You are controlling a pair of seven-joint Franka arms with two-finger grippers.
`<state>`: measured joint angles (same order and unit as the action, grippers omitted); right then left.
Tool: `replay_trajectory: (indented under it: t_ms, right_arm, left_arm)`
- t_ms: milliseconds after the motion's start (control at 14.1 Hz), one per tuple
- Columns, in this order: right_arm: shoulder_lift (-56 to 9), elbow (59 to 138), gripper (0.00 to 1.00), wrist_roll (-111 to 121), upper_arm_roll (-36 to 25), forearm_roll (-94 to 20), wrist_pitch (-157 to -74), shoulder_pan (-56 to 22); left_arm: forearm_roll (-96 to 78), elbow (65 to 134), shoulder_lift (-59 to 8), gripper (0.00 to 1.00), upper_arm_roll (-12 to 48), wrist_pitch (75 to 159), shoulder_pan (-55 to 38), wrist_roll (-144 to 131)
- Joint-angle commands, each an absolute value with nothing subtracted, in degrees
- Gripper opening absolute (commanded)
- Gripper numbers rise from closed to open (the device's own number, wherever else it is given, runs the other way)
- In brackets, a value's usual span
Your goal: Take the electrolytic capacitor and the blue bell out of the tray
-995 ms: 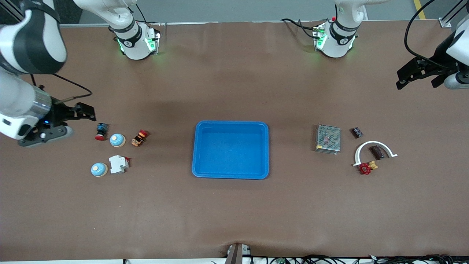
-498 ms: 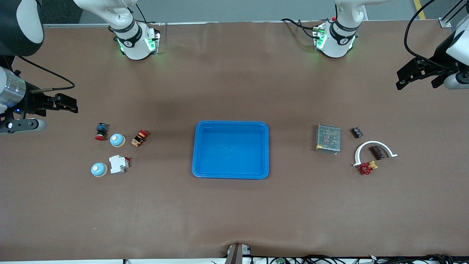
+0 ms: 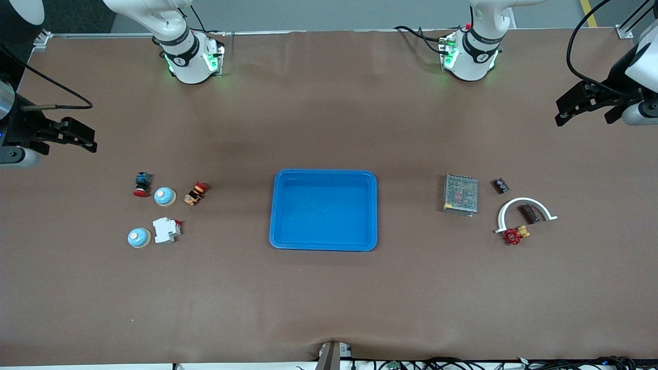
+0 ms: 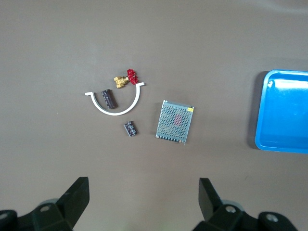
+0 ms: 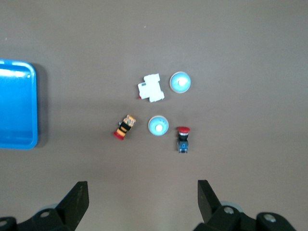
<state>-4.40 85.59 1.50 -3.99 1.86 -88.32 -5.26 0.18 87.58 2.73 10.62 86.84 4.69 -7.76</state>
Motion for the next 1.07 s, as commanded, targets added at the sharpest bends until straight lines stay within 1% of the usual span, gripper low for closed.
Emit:
replay_trajectory:
  t_ms: [0,71,284,355,426,498,995]
  right_arm:
    - [1.2,95.0,1.00,0.7,-3.6,2.5,-95.0,-4.0]
    - [1.9,96.3,1.00,0.8,-3.4,2.5,-96.0,-3.0]
    - [2.0,96.5,1.00,1.8,-2.3,1.5,-96.1,0.0]
    - [2.0,96.6,1.00,2.5,-0.6,1.1,-96.1,2.8]
    - [2.0,96.6,1.00,3.2,2.7,0.6,-96.2,6.3]
    - [2.2,96.5,1.00,3.3,4.4,0.6,-96.4,7.7]
    - [4.3,96.5,1.00,3.4,4.6,0.6,-96.4,8.0]
  left_arm:
    - [-0.1,87.5,2.8,1.00,10.9,87.4,4.5,-8.3]
    - [0.0,87.5,2.8,1.00,11.4,87.4,4.5,-8.3]
    - [0.0,87.5,2.9,1.00,11.7,87.3,4.6,-8.3]
    - [0.0,87.5,2.9,1.00,11.7,87.3,4.6,-8.3]
    - [0.0,87.5,2.9,1.00,11.7,87.3,4.6,-8.3]
    - [0.0,87.5,2.8,1.00,11.7,87.3,4.6,-8.3]
    - [0.0,87.4,2.9,1.00,11.7,87.3,4.6,-8.2]
